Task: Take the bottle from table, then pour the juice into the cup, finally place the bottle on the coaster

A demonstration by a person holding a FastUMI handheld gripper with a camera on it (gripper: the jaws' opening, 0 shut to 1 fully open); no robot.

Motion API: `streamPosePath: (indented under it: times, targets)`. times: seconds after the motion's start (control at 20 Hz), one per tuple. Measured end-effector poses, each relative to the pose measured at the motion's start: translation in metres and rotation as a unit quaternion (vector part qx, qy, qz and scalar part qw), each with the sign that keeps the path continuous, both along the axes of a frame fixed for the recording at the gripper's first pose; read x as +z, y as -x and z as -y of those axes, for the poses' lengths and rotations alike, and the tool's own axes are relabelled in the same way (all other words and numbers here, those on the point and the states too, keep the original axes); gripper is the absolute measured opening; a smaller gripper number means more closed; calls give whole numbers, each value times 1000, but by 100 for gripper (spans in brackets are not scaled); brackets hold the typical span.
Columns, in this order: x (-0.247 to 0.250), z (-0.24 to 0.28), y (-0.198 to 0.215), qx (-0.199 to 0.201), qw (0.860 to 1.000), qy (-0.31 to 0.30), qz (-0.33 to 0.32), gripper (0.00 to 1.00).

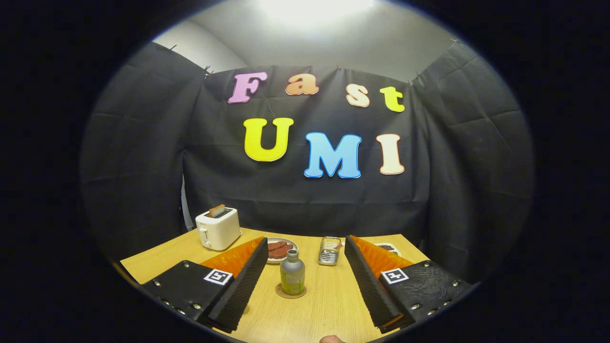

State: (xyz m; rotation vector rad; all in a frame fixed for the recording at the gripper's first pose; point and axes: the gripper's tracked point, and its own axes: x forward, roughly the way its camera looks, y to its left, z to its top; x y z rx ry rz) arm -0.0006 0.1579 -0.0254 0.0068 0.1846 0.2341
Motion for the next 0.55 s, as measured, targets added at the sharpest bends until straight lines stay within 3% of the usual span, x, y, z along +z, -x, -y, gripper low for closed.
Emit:
streamPosePath:
  times: [0.55]
  targets:
    - [51, 24, -7, -37, 997, -44, 57, 98]
